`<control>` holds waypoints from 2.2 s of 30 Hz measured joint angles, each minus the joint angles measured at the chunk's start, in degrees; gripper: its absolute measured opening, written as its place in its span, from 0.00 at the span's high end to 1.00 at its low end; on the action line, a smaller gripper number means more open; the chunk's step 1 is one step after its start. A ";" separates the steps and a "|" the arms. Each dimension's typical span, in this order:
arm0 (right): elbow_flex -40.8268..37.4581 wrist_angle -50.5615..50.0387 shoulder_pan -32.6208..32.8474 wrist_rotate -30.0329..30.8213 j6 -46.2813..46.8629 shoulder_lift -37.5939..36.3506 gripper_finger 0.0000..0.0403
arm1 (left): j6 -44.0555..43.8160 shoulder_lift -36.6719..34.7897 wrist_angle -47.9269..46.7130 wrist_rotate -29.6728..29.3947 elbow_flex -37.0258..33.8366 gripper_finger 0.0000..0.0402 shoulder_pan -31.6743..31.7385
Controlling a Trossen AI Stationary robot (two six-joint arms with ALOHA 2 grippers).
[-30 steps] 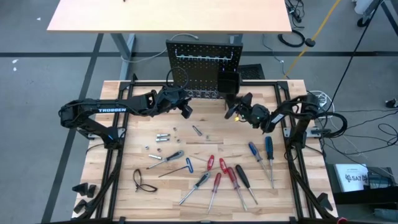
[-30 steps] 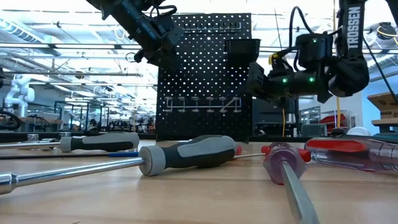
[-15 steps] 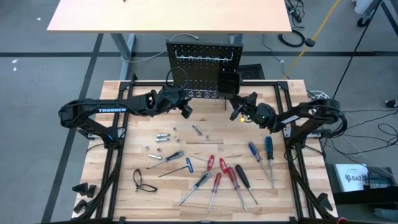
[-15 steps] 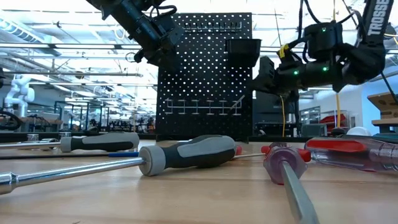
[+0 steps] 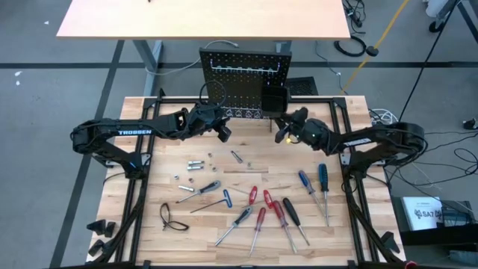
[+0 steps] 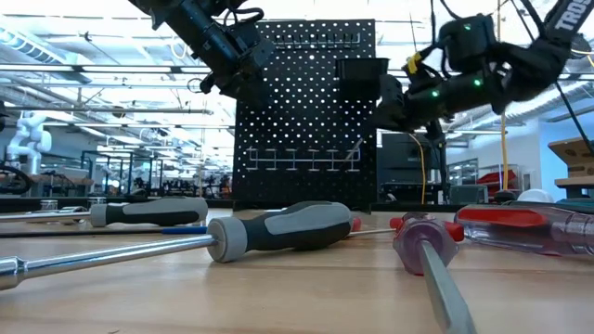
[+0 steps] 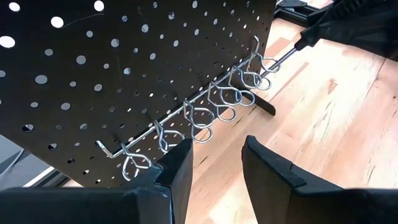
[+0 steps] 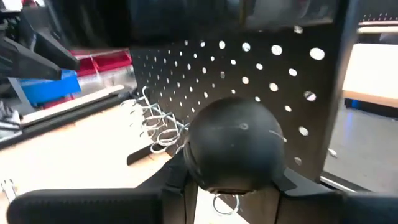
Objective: Hang tools onto peg board
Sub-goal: Hang the black screwdriver on the pegboard
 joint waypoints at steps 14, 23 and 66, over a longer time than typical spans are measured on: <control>8.74 -19.76 -0.13 -1.58 -4.44 -2.01 0.79 | -0.17 0.00 -0.22 0.00 0.00 0.66 -0.01; 8.76 -22.95 -0.13 -0.31 -4.69 -4.08 0.79 | -0.10 0.00 -0.34 0.00 0.00 0.66 -0.01; 16.27 -42.92 -2.05 -4.45 -6.30 -3.35 0.79 | 0.11 0.00 -0.35 0.00 -0.02 0.66 -0.38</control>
